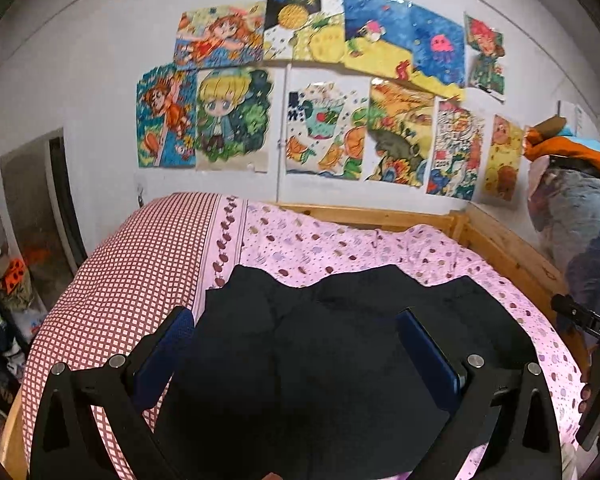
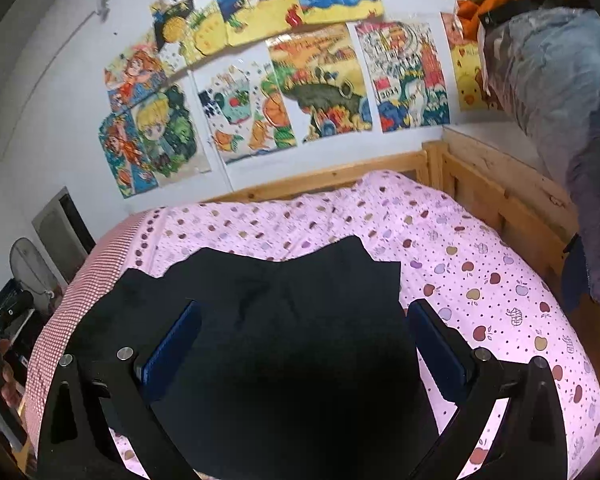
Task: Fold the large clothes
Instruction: 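Release the jacket bundle and raise both tools above it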
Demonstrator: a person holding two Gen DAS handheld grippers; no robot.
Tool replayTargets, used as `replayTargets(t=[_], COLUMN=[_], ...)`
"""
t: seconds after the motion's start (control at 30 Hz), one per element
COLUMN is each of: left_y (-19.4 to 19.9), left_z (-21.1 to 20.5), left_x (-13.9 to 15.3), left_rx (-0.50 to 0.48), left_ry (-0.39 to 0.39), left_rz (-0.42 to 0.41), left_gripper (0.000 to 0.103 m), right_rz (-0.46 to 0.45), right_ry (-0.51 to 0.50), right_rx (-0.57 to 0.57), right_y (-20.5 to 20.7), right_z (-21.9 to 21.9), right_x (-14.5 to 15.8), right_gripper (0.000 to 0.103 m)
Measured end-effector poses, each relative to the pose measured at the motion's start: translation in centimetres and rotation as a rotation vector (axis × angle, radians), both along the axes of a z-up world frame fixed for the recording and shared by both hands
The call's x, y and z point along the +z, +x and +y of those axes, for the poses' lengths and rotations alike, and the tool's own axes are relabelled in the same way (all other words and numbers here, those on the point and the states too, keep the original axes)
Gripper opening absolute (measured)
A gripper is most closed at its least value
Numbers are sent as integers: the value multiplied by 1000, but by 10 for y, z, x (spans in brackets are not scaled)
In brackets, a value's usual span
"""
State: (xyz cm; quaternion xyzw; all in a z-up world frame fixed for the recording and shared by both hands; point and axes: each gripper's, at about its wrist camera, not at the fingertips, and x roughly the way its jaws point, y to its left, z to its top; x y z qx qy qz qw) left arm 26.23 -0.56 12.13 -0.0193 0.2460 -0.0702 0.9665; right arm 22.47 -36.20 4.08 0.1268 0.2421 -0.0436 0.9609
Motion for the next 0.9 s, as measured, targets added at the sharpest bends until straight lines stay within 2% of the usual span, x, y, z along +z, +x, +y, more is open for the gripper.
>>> replayTargets(t=[0.23, 0.47, 0.9], left_y=[-35, -71, -131], left_z=[-12, -13, 6], left_x=[7, 16, 8], left_rx=[3, 0, 35], left_ry=[65, 72, -3], left_rz=[-82, -128, -109], left_gripper=[103, 103, 103], right_rz=[-100, -174, -264], right_ry=[-81, -118, -207], right_rx=[-8, 30, 86], right_y=[-44, -83, -147], right_z=[18, 42, 97], right_x=[18, 38, 48], right_gripper=[101, 101, 101])
